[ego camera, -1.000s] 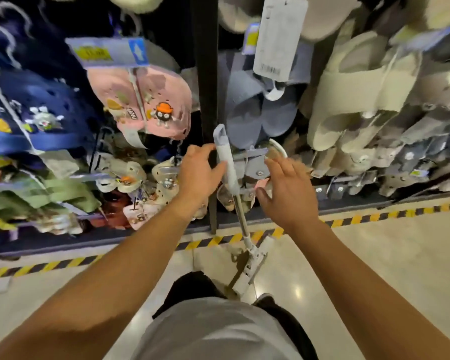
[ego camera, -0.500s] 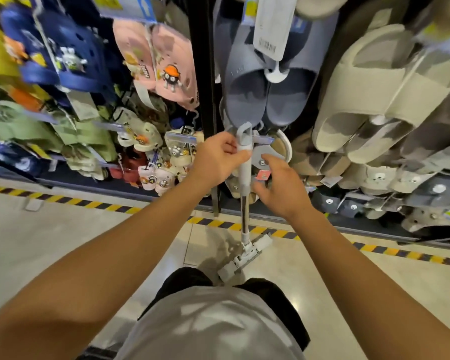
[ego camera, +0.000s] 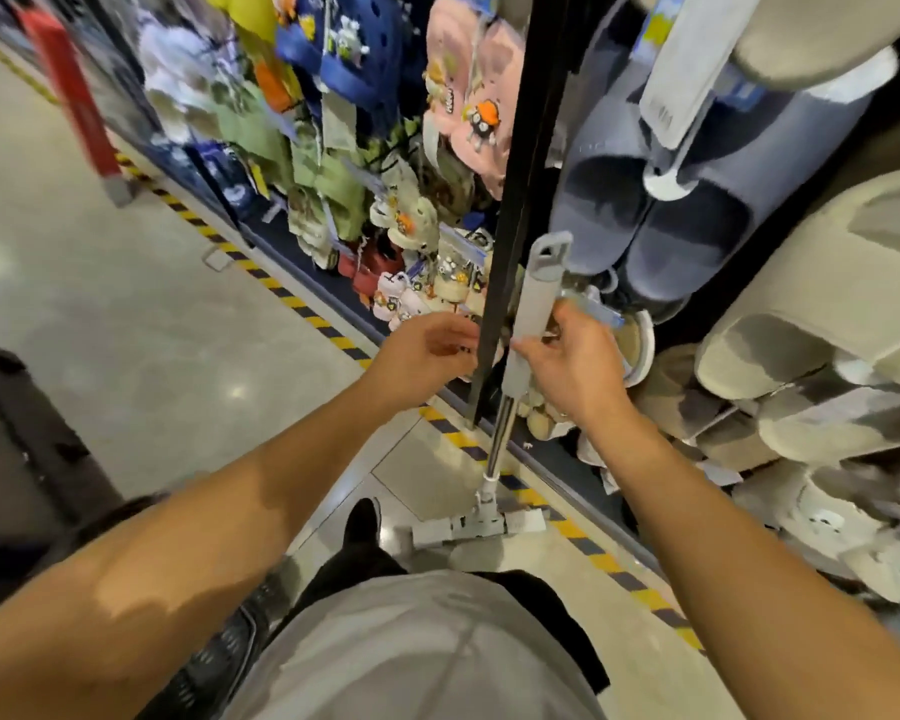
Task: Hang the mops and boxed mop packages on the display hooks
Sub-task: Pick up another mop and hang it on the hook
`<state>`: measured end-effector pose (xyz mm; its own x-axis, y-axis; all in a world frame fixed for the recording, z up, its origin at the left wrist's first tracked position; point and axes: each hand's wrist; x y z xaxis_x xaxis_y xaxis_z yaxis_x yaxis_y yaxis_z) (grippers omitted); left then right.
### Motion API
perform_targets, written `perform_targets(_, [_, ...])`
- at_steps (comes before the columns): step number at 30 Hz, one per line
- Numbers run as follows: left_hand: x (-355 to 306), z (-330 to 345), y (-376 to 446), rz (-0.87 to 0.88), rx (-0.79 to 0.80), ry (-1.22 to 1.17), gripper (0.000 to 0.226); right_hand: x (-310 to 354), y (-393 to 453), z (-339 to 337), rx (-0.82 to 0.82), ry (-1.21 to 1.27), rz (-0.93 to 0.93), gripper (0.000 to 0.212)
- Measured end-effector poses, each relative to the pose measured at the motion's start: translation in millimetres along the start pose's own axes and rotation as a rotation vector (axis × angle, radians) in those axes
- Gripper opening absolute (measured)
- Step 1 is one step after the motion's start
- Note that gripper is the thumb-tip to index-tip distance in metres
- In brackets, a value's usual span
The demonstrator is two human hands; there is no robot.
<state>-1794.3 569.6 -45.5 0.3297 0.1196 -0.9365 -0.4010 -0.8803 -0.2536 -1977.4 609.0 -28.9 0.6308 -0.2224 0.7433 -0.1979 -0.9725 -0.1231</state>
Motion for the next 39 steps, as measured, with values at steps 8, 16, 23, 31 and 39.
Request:
perform_targets(8, [7.4,-41.3,-34.7,-0.006,-0.244,0.088,0.047,116.9,23.3,21.6,-0.024,-0.047,-0.325,0.028])
perform_targets(16, [0.0,-119.0,-33.7,0.111,-0.380,0.180,0.036,239.0,50.7,64.0,-0.005,0.013,-0.474,0.021])
perform_targets(23, [3.2,-237.8,-27.6,0.147,-0.612,0.232,0.008,331.0,78.3,136.3,0.031,0.185,-0.568,0.031])
perform_targets(31, [17.1,-373.4,-22.0,0.197,-0.790,0.197,0.021,417.5,129.4,226.0,0.337,0.380,-0.678,0.021])
perform_targets(39, [58.3,-522.6,21.2,0.124,-0.900,0.188,0.026,511.2,226.6,342.1,0.490,0.447,-0.746,0.019])
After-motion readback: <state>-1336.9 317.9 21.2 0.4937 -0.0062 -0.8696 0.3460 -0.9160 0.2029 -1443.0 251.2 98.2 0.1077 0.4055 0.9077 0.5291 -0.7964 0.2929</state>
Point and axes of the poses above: each hand's wrist, its own y-axis towards the middle knuckle, its own z-axis out of the palm, x = y × z, and after that the axes turned 3 degrees about x, right-handed
